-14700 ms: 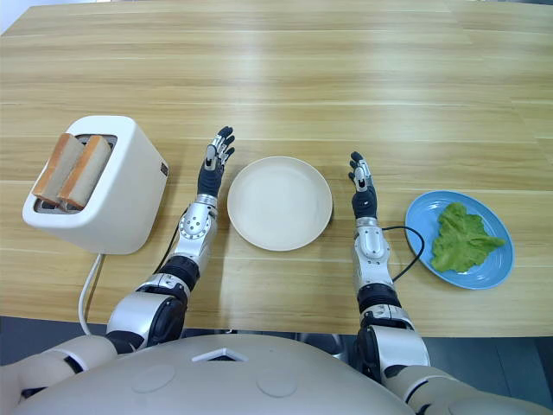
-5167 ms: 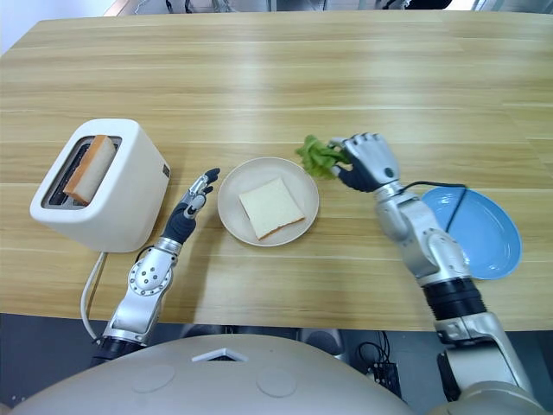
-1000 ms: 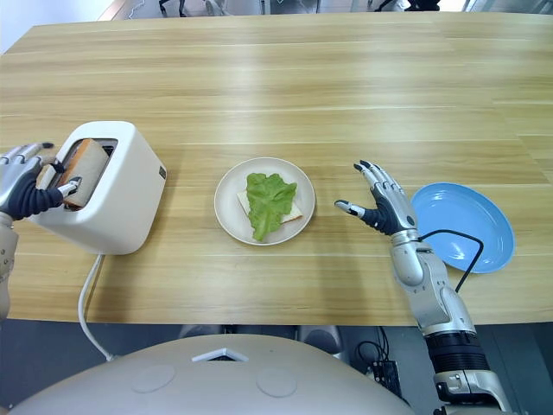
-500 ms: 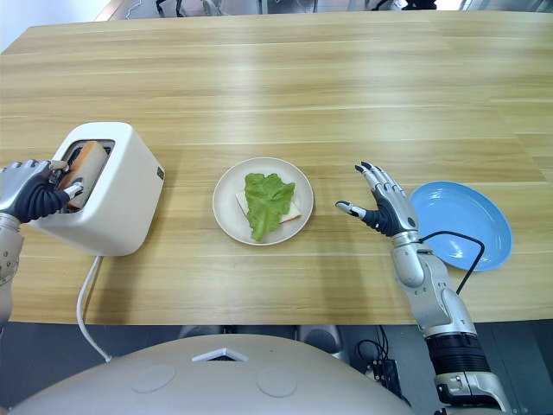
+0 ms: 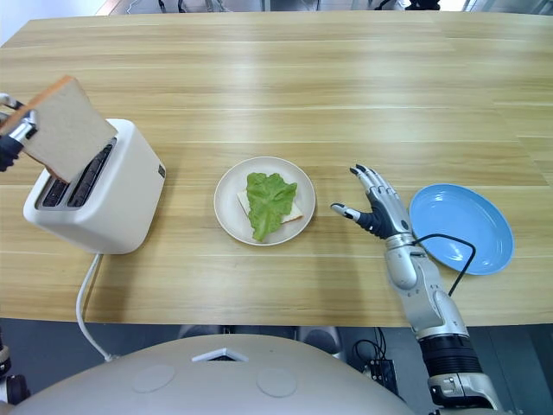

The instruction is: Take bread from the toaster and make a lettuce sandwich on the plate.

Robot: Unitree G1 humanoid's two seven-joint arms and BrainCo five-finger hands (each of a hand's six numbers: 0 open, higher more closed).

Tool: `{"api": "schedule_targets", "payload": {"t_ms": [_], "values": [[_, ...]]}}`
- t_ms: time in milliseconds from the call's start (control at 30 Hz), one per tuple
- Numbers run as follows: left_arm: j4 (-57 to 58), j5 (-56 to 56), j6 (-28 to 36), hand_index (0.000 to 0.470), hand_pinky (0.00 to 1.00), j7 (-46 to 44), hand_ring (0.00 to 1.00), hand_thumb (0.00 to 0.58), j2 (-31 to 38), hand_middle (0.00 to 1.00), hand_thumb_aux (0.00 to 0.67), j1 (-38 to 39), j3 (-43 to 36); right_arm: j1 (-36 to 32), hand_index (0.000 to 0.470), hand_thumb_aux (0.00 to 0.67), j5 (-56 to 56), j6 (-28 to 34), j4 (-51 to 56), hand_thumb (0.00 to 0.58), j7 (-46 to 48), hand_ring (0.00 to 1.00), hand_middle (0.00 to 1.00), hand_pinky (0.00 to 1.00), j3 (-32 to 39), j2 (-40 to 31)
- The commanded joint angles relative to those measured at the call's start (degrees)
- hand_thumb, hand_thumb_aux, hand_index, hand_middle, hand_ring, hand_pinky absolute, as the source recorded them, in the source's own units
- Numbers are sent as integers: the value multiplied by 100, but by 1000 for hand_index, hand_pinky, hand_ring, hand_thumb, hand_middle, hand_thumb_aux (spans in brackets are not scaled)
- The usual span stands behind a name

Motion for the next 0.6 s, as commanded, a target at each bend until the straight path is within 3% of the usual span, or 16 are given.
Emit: {"api": "schedule_targets", "payload": {"t_ms": [33,200,367,467,600], "values": [[-406,-348,-122,460,1000,92,1000,580,-24,1000,670,-368,106,29,0,0,-28,27,63,0,-34,0,0,0,93,83],[-990,-949,155,460,1000,-257,1000,580,-176,1000,670,-1046,-533,-78,0,0,114,61,57,0,-135,0,0,0,-103,138],[-990,-1690,565,460,1000,-843,1000,580,-892,1000,670,-1424,-2015,-207,0,0,427,69,122,0,-253,0,0,0,-392,189],[-365,-1548,42,460,1000,-1221,1000,580,-1199,1000,670,-1569,-3033,-232,0,0,678,51,155,0,-291,0,0,0,-600,233],[1260,-1710,-538,460,1000,-1660,1000,580,-1576,1000,670,-1937,-3690,-274,0,0,948,12,210,0,-334,0,0,0,-836,248]]}}
